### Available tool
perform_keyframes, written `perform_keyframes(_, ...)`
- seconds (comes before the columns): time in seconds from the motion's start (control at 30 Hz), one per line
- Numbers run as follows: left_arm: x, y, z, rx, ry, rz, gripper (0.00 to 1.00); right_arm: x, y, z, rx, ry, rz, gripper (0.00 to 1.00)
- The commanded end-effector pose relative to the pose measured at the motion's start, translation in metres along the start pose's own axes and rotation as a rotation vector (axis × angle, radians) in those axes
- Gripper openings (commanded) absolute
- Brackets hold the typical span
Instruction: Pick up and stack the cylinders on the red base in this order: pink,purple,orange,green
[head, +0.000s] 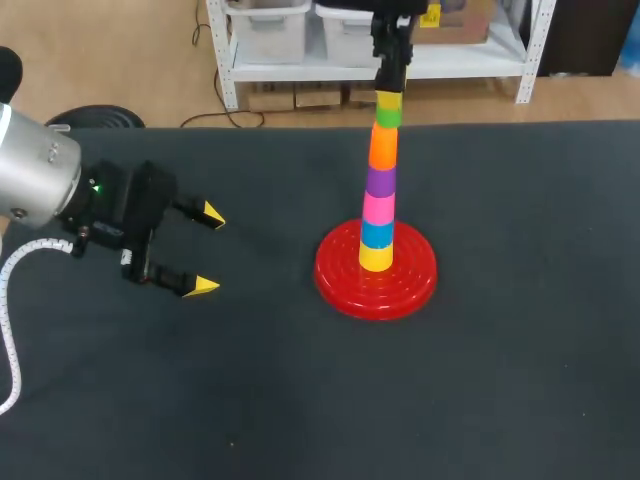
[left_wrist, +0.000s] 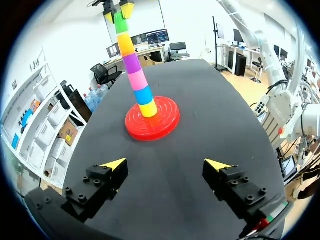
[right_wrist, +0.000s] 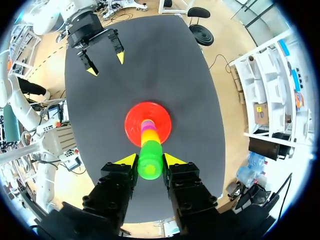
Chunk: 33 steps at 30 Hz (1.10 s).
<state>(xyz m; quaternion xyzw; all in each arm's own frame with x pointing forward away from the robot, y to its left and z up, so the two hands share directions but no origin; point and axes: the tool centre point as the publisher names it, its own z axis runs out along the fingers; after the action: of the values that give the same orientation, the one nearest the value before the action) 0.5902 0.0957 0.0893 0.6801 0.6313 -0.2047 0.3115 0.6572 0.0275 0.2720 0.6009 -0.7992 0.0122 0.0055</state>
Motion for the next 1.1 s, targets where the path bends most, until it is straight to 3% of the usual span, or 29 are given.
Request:
perform_keyframes(0.03, 0.001, 0.001, 0.000, 0.001, -0.002, 0.002, 1.00, -0.004, 0.000, 0.002, -0.006, 0.012, -0.007, 0.00)
perform_keyframes(1.1, 0.001, 0.001, 0.000, 0.001, -0.002, 0.002, 1.00, -0.003, -0.006, 0.013, -0.050, 0.011, -0.007, 0.00)
